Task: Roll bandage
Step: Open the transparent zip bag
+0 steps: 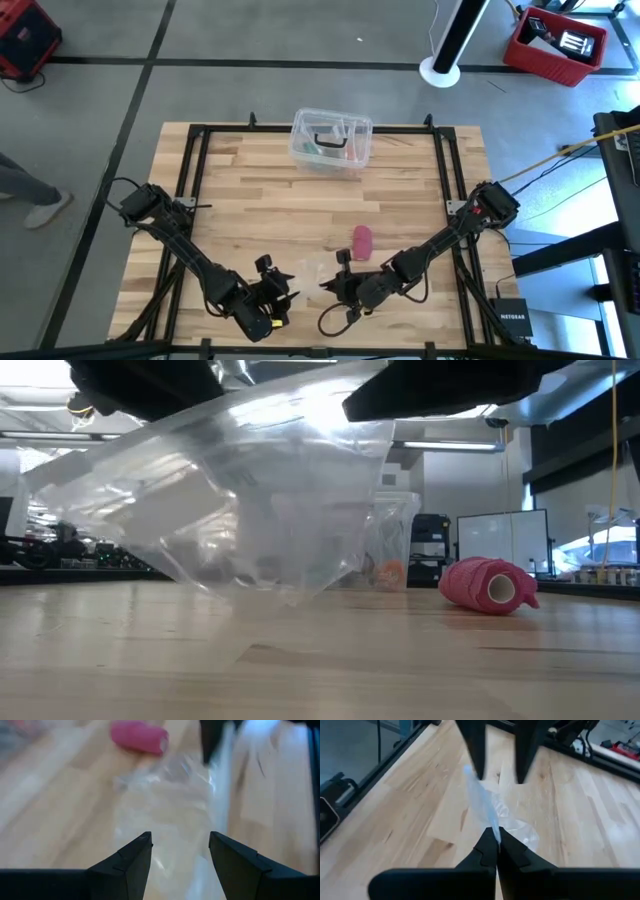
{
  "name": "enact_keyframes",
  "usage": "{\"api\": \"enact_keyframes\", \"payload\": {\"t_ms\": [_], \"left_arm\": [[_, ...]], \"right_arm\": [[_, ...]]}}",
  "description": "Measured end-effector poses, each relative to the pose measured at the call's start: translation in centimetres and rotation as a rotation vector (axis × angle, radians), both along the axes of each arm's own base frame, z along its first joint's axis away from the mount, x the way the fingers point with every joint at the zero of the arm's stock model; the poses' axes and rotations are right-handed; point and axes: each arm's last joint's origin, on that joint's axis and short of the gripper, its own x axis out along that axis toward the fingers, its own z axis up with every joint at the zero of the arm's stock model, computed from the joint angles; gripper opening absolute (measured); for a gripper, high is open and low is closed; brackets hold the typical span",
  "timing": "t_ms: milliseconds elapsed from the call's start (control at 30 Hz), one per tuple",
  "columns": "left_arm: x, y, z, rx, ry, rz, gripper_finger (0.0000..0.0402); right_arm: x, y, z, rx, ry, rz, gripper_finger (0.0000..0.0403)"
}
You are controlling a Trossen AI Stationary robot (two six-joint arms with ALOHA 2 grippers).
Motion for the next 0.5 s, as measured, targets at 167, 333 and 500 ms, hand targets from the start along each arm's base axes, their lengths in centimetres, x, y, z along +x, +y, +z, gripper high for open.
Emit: {"api": "enact_keyframes", "payload": {"t_ms": [167, 333, 500], "left_arm": [[-0.4, 0.2, 1.7, -0.052, -0.007, -0.039, 0.0191], [-0.5, 0.4, 2.4, -0.055, -0.020, -0.042, 0.0192], [-0.7, 0.1, 2.3, -0.091, -0.032, -0.028, 0.0191]], "right_arm": [[0.1, 0.0, 0.5, 0.000, -0.024, 0.003, 0.0001], [0.1, 0.1, 0.7, 0.005, -0.027, 0.004, 0.0001], [0.1, 0.1, 0.6, 0.032, -0.023, -0.004, 0.0001]]}}
